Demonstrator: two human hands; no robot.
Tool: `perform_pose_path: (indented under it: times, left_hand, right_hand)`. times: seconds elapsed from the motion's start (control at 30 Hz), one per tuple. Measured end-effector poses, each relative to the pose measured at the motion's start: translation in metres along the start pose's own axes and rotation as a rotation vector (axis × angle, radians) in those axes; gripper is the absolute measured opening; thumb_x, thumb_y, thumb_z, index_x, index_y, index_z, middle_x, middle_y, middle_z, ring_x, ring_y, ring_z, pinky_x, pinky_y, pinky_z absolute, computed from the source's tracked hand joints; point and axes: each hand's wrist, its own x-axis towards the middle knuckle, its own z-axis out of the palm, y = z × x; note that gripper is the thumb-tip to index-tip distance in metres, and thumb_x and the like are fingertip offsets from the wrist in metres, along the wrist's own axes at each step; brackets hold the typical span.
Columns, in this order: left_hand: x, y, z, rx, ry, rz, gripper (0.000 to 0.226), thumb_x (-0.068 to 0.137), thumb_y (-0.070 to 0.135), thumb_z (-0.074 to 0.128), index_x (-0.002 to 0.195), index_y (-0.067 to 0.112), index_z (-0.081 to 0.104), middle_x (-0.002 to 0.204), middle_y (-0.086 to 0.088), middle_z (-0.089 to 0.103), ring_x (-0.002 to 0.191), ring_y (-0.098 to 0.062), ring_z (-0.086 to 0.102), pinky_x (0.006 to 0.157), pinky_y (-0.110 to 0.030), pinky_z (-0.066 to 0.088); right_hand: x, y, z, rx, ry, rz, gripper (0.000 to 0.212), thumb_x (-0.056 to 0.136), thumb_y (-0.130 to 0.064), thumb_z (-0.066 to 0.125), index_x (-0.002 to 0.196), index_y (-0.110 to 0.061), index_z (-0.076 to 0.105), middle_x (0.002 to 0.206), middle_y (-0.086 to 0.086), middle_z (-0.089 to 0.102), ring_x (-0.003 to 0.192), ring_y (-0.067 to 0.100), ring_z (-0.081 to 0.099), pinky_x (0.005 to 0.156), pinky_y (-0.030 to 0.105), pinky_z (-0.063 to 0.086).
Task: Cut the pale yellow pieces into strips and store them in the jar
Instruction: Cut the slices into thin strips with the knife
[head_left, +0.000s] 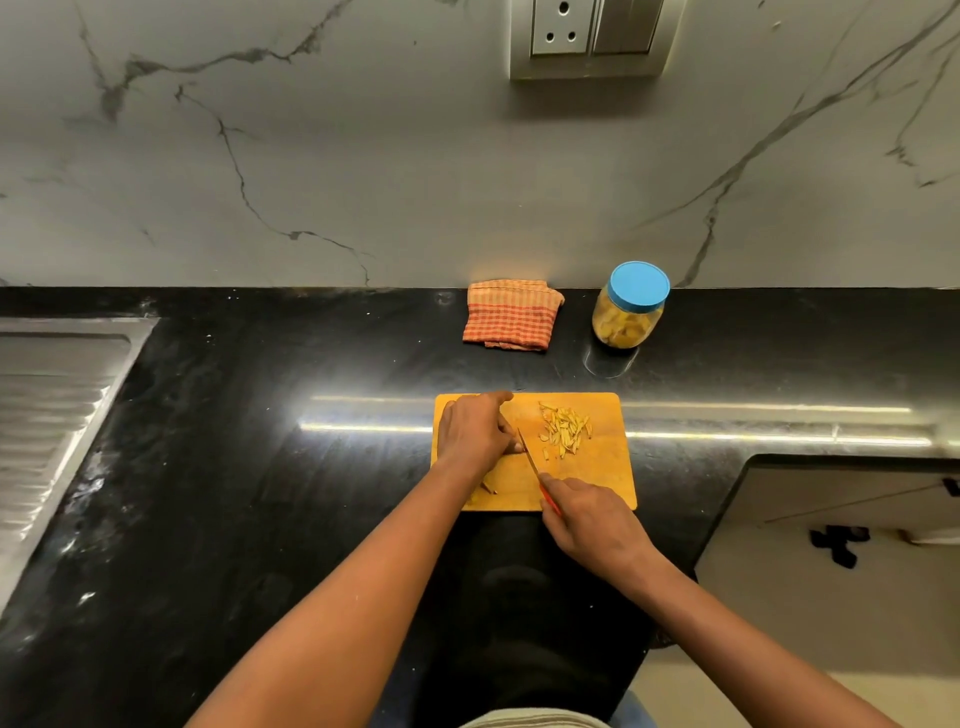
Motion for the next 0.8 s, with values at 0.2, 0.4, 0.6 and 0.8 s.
perform_pose_path:
  times: [0.2,0.4,0.6,0.8]
  left_hand:
    - [0.009,0.0,-0.008,0.091,-0.026,0.033,0.078,0.062,0.04,0.088,0.133,0.029,0.057,0.083,0.008,0.075,0.105,-0.017,0.063,0.087,-0.034,0.051]
    - [0.01,-0.002,-0.007,0.13,-0.048,0.035,0.075,0.063,0.044,0.086,0.131,0.032,0.057,0.075,0.014,0.072,0.097,-0.011,0.066,0.091,-0.036,0.05]
    - [0.007,-0.001,-0.008,0.137,-0.021,0.044,0.065,0.073,0.042,0.082,0.132,0.03,0.058,0.077,0.013,0.072,0.098,-0.011,0.065,0.094,-0.036,0.044]
    - [0.004,-0.006,-0.006,0.112,0.004,0.053,0.049,0.082,0.031,0.076,0.128,0.029,0.061,0.08,0.013,0.073,0.098,-0.009,0.065,0.096,-0.035,0.043]
  right_hand:
    - [0.01,0.005,-0.009,-0.083,-0.114,-0.045,0.048,0.104,-0.034,0.034,0.147,-0.014,0.036,0.119,0.007,0.062,0.098,0.024,0.061,0.084,0.034,0.049]
    - [0.01,0.0,-0.004,-0.201,-0.158,-0.029,0.05,0.104,-0.03,0.033,0.15,-0.011,0.028,0.121,0.009,0.059,0.097,0.026,0.061,0.083,0.038,0.052]
    - [-0.005,0.0,0.0,-0.226,-0.14,-0.016,0.051,0.104,-0.029,0.03,0.152,-0.011,0.023,0.118,0.008,0.059,0.096,0.024,0.06,0.082,0.036,0.051]
    - [-0.011,0.008,0.001,-0.095,-0.046,0.017,0.049,0.104,-0.033,0.032,0.149,-0.015,0.033,0.118,0.003,0.063,0.096,0.019,0.062,0.082,0.031,0.052]
